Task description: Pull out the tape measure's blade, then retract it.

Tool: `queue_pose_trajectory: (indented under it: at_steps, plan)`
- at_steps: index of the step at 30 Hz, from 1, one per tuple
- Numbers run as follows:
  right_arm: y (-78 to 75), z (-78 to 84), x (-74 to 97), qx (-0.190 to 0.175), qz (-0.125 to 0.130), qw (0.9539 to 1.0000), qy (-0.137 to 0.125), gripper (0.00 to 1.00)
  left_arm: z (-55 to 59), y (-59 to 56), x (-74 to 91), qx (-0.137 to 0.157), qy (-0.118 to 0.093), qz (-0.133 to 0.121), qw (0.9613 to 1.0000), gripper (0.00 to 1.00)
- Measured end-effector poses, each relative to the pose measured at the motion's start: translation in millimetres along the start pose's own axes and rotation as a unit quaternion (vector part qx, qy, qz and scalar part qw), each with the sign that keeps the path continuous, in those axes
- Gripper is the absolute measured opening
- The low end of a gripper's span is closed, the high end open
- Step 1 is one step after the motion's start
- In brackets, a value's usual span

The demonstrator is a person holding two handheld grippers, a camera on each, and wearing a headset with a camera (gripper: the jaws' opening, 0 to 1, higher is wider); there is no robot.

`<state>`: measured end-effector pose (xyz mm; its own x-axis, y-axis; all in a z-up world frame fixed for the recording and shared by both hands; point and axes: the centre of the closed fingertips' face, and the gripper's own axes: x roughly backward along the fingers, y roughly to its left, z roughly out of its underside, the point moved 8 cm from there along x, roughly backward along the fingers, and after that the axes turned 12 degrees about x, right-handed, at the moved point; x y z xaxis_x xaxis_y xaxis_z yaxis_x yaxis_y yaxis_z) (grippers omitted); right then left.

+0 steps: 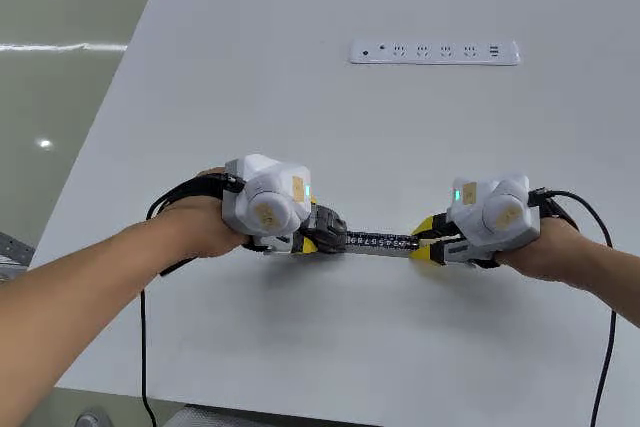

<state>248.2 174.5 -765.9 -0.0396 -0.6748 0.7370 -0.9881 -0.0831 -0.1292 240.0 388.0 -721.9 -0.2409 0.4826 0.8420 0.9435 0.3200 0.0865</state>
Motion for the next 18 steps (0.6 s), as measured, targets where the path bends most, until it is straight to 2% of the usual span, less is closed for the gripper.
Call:
queue_pose_trajectory:
  at_steps: [11, 18]
  plan:
    - [3.9, 11.2, 13.2, -0.002, 0.0, 1.0, 0.007, 0.1, -0.4, -0.6, -0.3, -0.002, -0.001, 0.0, 1.0, 0.31]
    - [4.0, 25.2, 23.6, -0.004, 0.003, 0.9999, 0.009, 0.1, -0.6, -1.3, -0.5, -0.003, -0.001, -0.002, 1.0, 0.31]
